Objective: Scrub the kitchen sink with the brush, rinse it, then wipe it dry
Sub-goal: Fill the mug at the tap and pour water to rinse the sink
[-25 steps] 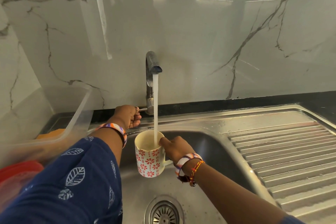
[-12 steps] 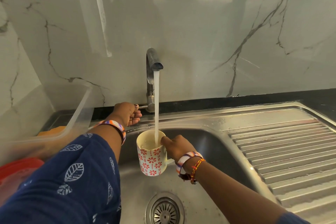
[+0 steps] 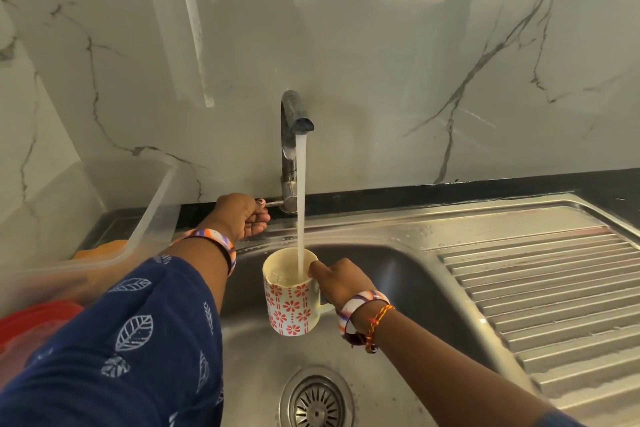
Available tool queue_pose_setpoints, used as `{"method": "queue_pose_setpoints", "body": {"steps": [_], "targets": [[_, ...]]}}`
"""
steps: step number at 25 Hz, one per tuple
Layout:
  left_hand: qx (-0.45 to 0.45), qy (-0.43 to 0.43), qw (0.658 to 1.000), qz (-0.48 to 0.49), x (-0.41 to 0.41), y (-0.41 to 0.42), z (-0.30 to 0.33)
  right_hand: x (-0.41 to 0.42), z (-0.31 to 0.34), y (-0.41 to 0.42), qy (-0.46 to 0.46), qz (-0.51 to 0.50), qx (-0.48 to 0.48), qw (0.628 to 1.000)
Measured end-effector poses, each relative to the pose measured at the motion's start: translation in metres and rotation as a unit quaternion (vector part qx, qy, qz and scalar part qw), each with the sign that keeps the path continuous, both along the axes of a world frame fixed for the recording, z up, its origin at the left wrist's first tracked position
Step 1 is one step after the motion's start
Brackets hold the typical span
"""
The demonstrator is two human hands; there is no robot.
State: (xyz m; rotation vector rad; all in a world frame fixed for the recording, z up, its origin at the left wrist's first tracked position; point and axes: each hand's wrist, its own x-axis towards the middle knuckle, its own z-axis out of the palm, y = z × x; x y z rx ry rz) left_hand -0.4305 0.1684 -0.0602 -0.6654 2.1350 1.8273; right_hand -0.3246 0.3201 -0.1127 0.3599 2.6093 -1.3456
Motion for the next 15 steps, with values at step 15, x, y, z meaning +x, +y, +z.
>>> {"method": "queue_pose_setpoints", "body": {"steps": [15], "targets": [[0.061, 0.014, 0.998, 0.020, 0.0003, -0.0025, -0.0055, -0.0005, -0.0072, 0.0025, -0.007, 0.007, 0.010, 1.000]]}}
